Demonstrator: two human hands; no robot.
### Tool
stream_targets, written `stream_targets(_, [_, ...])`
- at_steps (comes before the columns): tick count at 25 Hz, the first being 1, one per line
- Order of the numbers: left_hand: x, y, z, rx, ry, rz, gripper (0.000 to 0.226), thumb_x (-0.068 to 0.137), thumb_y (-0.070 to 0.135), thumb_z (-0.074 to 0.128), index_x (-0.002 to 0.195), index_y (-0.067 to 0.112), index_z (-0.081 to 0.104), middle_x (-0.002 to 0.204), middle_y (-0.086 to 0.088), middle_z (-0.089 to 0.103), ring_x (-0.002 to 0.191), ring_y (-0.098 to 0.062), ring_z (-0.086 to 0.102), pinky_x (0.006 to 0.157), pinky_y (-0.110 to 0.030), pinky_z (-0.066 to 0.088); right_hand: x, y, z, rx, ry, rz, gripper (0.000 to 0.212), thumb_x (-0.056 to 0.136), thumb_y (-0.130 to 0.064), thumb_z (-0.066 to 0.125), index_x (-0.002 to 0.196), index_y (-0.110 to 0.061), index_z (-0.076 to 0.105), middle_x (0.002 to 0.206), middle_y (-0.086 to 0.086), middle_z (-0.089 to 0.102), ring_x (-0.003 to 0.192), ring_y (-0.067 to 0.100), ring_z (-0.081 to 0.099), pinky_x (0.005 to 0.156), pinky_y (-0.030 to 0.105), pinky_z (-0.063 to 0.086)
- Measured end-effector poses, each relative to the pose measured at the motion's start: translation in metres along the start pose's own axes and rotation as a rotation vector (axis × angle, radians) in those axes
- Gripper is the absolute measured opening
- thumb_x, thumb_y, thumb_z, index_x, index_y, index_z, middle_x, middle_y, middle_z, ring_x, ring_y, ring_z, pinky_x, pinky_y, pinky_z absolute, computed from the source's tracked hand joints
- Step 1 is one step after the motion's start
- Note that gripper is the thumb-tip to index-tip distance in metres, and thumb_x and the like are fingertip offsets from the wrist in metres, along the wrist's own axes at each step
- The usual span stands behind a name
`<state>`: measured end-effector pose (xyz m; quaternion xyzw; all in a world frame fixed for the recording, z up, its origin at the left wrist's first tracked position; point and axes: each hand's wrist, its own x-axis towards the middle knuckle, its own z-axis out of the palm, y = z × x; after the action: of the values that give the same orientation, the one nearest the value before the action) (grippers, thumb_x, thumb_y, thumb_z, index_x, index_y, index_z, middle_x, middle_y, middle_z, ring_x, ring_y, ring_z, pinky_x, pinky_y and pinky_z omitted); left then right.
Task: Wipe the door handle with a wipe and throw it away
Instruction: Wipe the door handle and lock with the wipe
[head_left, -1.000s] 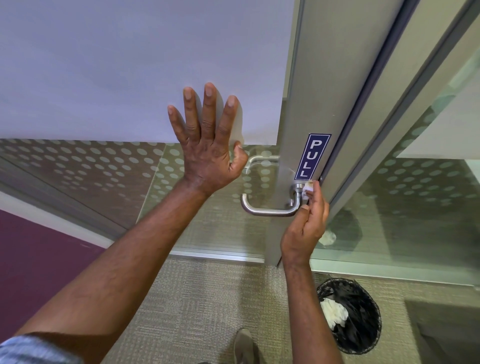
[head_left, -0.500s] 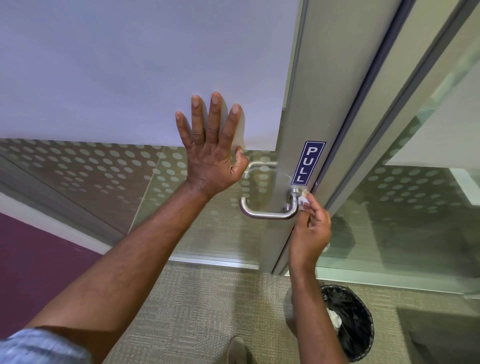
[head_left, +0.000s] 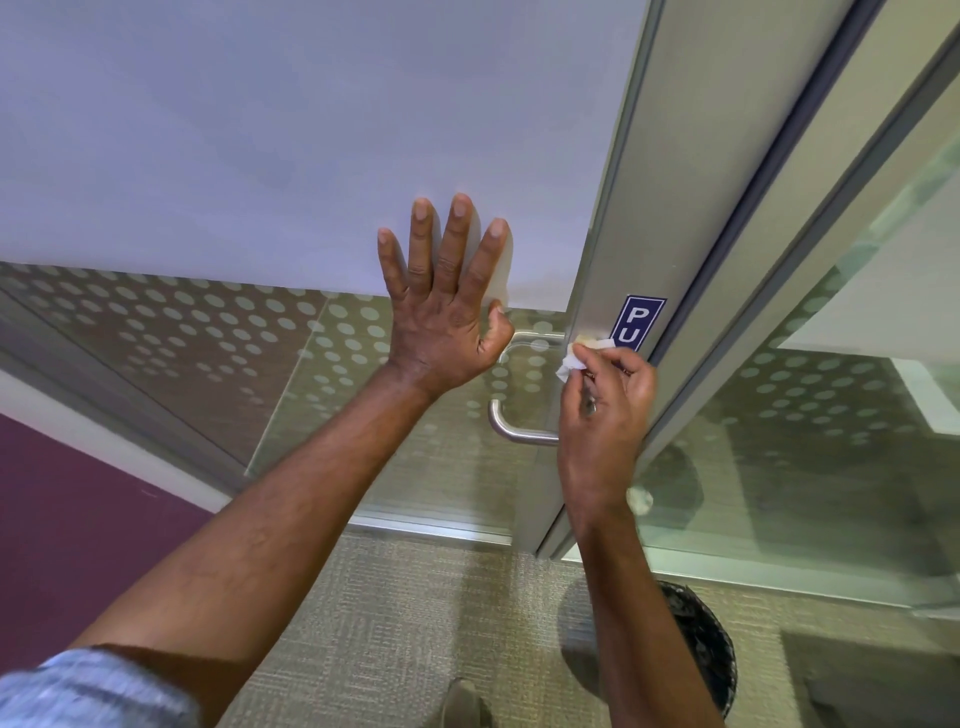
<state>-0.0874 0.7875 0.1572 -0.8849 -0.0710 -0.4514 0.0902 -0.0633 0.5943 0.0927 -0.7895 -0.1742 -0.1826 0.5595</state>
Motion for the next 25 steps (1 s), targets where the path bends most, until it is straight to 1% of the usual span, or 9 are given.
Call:
stream_targets(3, [0.000, -0.001, 0.001, 0.000, 0.006, -0.001, 0.111, 0.080, 0.035, 0.062, 0.166, 0.029, -0.008, 0.171, 0.002, -0.026, 0.159, -0.029, -0.025, 0.126, -0.061, -0.012, -0.003, 0.006, 0.003, -0.146, -0.030, 0.004, 0.022, 0.102, -0.021, 0.061, 0.121, -0.024, 0.071, 0.128, -0.010, 0.048, 0.116, -0.007, 0.050, 0.105, 0.015, 0.047])
stream_targets(6, [-0.001, -0.001, 0.003, 0.001, 0.020, 0.004, 0.112, 0.079, 0.035, 0.064, 0.166, 0.029, -0.007, 0.172, 0.002, -0.024, 0.159, -0.029, -0.023, 0.126, -0.061, -0.012, -0.014, 0.010, 0.003, -0.246, -0.126, 0.095, 0.023, 0.101, -0.019, 0.060, 0.118, -0.028, 0.072, 0.118, -0.021, 0.047, 0.106, -0.009, 0.047, 0.097, 0.019, 0.052])
stream_targets(9, [0.000, -0.001, 0.003, -0.010, 0.023, 0.000, 0.114, 0.078, 0.035, 0.065, 0.166, 0.029, -0.008, 0.172, 0.002, -0.024, 0.159, -0.029, -0.024, 0.126, -0.060, -0.012, -0.016, 0.005, 0.004, -0.282, -0.116, 0.112, 0.027, 0.100, -0.015, 0.058, 0.121, -0.025, 0.072, 0.124, -0.012, 0.052, 0.108, -0.009, 0.043, 0.098, 0.023, 0.052])
stream_targets(14, [0.000, -0.001, 0.001, -0.018, 0.010, 0.001, 0.113, 0.079, 0.035, 0.064, 0.165, 0.030, -0.009, 0.171, 0.003, -0.026, 0.158, -0.029, -0.025, 0.126, -0.060, -0.014, -0.002, -0.013, 0.003, -0.257, -0.012, 0.021, 0.031, 0.104, -0.022, 0.048, 0.130, -0.031, 0.062, 0.139, -0.013, 0.045, 0.123, -0.009, 0.042, 0.100, -0.007, 0.028])
stream_targets(15, [0.001, -0.001, 0.002, -0.014, 0.015, 0.004, 0.113, 0.079, 0.035, 0.064, 0.165, 0.030, -0.009, 0.171, 0.003, -0.026, 0.158, -0.029, -0.025, 0.126, -0.060, -0.014, -0.004, -0.010, 0.002, -0.270, -0.011, 0.025, 0.031, 0.104, -0.022, 0.047, 0.130, -0.030, 0.062, 0.139, -0.012, 0.045, 0.124, -0.009, 0.041, 0.103, -0.005, 0.029])
stream_targets(18, [0.002, 0.002, -0.002, -0.014, -0.009, -0.001, 0.115, 0.078, 0.035, 0.064, 0.165, 0.030, -0.012, 0.170, 0.004, -0.029, 0.158, -0.028, -0.027, 0.126, -0.060, -0.013, -0.019, -0.001, 0.002, -0.287, -0.144, 0.108, 0.038, 0.101, -0.017, 0.043, 0.131, -0.026, 0.064, 0.141, -0.010, 0.047, 0.123, 0.000, 0.047, 0.109, 0.026, 0.048])
stream_targets(20, [0.001, 0.002, -0.004, -0.011, -0.021, -0.004, 0.116, 0.079, 0.035, 0.064, 0.164, 0.030, -0.014, 0.170, 0.004, -0.031, 0.157, -0.027, -0.028, 0.125, -0.060, -0.013, -0.024, 0.001, 0.002, -0.310, -0.201, 0.136, 0.041, 0.100, -0.018, 0.040, 0.132, -0.024, 0.065, 0.142, -0.007, 0.049, 0.122, 0.006, 0.052, 0.106, 0.031, 0.051])
stream_targets(22, [0.001, 0.002, -0.005, -0.011, -0.035, -0.003, 0.115, 0.080, 0.035, 0.064, 0.164, 0.030, -0.015, 0.169, 0.004, -0.031, 0.157, -0.027, -0.029, 0.125, -0.060, -0.014, -0.016, -0.005, 0.001, -0.301, -0.134, 0.123, 0.039, 0.101, -0.022, 0.039, 0.128, -0.026, 0.067, 0.139, -0.008, 0.050, 0.119, 0.002, 0.052, 0.103, 0.019, 0.048])
stream_targets(25, [0.001, 0.000, -0.006, -0.009, -0.032, 0.000, 0.115, 0.080, 0.035, 0.063, 0.164, 0.030, -0.015, 0.169, 0.004, -0.031, 0.157, -0.027, -0.029, 0.125, -0.059, -0.015, -0.001, -0.015, -0.002, -0.245, -0.046, 0.079, 0.036, 0.102, -0.027, 0.039, 0.127, -0.030, 0.064, 0.138, -0.011, 0.047, 0.119, -0.007, 0.044, 0.095, -0.010, 0.026])
